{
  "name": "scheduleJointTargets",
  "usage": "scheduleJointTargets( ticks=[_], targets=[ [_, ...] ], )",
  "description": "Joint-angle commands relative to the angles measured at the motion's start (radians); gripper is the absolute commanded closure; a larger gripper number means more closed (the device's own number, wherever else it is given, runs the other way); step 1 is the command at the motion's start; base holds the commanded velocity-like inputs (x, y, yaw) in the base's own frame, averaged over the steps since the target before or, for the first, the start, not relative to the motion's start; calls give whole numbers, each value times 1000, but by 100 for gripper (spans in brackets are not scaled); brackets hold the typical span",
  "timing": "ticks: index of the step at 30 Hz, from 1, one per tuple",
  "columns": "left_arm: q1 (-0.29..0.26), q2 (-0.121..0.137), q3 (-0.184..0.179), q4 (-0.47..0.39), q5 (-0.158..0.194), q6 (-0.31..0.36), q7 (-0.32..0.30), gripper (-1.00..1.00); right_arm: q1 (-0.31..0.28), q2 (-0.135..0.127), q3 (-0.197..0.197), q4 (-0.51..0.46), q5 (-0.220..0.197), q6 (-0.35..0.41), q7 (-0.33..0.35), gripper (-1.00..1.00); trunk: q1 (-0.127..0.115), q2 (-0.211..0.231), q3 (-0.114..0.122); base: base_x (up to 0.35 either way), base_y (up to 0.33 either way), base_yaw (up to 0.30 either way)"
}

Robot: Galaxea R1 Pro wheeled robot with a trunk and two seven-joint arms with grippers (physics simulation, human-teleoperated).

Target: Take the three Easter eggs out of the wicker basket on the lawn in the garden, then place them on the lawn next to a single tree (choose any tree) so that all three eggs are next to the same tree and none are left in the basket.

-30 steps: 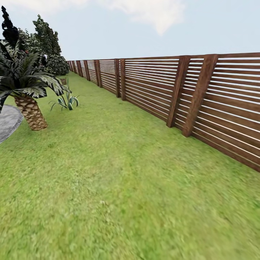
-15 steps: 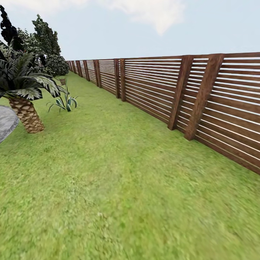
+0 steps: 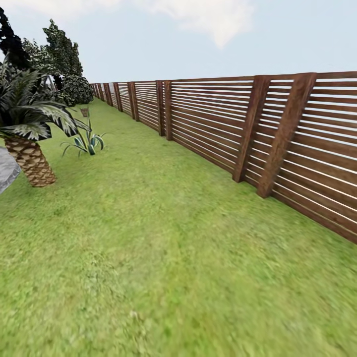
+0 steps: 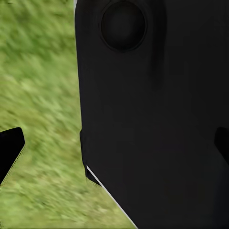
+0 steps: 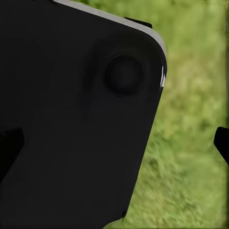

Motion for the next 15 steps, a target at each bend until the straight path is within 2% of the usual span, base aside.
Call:
scheduleJointTargets(
  ticks=[1, 15],
  targets=[
    [0, 0, 0, -1, 0, 0, 0, -100, -1, 0, 4, 1, 3, -3, -1, -100, 1, 0, -1, 325, 0, 0],
    [0, 0, 0, -1, 0, 0, 0, -100, 0, -1, 4, 1, 2, -3, -1, -100, 1, 0, -1, 325, 0, 0]
  ],
)
